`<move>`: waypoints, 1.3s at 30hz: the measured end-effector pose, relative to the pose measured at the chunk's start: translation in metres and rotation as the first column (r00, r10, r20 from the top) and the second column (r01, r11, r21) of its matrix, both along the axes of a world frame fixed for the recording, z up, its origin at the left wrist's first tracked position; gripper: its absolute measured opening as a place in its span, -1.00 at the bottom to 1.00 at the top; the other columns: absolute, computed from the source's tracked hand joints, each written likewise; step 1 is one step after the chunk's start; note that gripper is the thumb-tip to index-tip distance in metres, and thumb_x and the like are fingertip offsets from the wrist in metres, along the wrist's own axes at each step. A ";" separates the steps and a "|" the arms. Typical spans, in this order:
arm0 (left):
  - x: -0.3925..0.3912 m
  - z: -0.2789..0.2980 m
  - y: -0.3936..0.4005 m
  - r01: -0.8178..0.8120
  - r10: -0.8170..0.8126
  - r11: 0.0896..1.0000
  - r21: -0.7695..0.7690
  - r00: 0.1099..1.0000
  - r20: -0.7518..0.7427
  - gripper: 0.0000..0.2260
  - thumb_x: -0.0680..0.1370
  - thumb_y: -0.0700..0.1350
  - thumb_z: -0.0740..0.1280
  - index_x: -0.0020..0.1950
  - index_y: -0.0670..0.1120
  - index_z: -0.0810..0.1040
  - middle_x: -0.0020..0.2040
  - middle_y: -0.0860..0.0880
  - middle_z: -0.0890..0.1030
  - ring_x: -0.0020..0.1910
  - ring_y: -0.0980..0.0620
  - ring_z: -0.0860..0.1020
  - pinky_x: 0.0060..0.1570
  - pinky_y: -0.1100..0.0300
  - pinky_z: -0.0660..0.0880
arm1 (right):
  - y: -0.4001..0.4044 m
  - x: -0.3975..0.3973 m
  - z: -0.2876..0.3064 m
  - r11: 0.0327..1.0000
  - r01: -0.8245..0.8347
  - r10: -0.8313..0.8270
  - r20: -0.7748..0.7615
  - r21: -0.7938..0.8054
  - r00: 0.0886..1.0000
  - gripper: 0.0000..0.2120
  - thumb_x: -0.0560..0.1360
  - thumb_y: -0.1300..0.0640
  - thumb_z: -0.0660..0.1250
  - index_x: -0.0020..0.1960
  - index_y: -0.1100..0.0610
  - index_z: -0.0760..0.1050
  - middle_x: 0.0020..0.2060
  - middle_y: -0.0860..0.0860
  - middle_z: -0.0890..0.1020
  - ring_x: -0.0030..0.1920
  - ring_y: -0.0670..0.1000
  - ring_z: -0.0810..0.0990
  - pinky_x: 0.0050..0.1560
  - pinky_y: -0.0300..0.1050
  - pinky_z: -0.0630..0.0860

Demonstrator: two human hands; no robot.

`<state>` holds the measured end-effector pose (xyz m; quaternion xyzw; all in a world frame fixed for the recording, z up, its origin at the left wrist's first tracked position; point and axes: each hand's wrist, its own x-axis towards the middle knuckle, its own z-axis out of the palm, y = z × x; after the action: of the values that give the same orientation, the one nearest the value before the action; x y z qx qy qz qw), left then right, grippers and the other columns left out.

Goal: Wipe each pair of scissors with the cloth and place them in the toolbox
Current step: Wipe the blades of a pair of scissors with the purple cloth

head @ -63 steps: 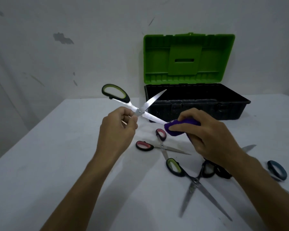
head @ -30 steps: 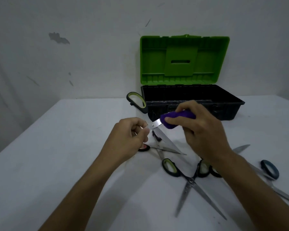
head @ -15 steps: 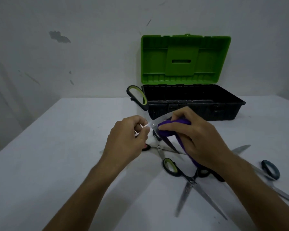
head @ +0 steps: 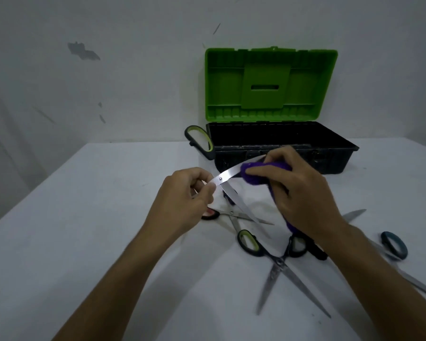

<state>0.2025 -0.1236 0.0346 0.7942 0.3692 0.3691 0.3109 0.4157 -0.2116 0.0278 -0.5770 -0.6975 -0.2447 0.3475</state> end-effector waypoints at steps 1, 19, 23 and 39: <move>-0.001 0.000 0.001 -0.005 0.005 1.000 -0.013 1.000 0.011 -0.96 0.57 -0.09 0.36 -0.07 -0.01 0.60 -0.34 0.05 0.64 -0.39 0.11 0.63 -0.31 0.19 0.58 | -0.002 0.004 0.002 0.997 0.051 -0.050 -0.030 0.057 0.998 -0.69 0.53 0.26 0.25 0.22 0.08 0.58 0.11 0.09 0.50 0.05 0.03 0.52 -0.10 -0.07 0.60; -0.002 -0.001 -0.003 0.117 -0.117 0.993 -0.011 0.993 -0.003 -0.79 0.47 -0.09 0.48 -0.06 0.03 0.44 -0.21 0.02 0.57 -0.38 0.16 0.55 -0.30 0.25 0.52 | -0.001 0.008 0.003 0.967 0.181 -0.152 -0.163 0.181 0.975 -0.72 0.57 0.25 0.32 0.28 0.14 0.53 0.06 0.09 0.47 -0.09 -0.06 0.46 -0.28 -0.10 0.55; -0.004 0.001 -0.001 0.013 -0.025 0.989 0.144 0.997 0.079 -0.60 0.44 -0.10 0.51 0.06 0.03 0.31 -0.32 0.04 0.51 -0.46 0.15 0.51 -0.38 0.23 0.52 | -0.001 0.006 0.004 0.963 0.156 -0.122 -0.160 0.222 0.979 -0.70 0.55 0.26 0.33 0.28 0.16 0.53 0.05 0.11 0.48 -0.11 -0.07 0.45 -0.30 -0.08 0.56; -0.007 0.011 0.000 0.169 -0.120 0.971 -0.167 0.957 0.266 -0.74 0.66 -0.05 0.18 -0.05 -0.05 0.65 -0.33 -0.05 0.51 -0.32 0.05 0.50 -0.34 0.22 0.53 | -0.005 -0.006 0.004 0.971 0.038 -0.013 -0.110 0.237 0.994 -0.69 0.54 0.21 0.31 0.28 0.14 0.54 0.03 0.09 0.48 -0.12 -0.05 0.46 -0.26 -0.17 0.54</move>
<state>0.1959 -0.1234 0.0459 0.7325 0.3003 0.4074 0.4554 0.4097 -0.2171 0.0322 -0.5521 -0.6358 -0.3001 0.4482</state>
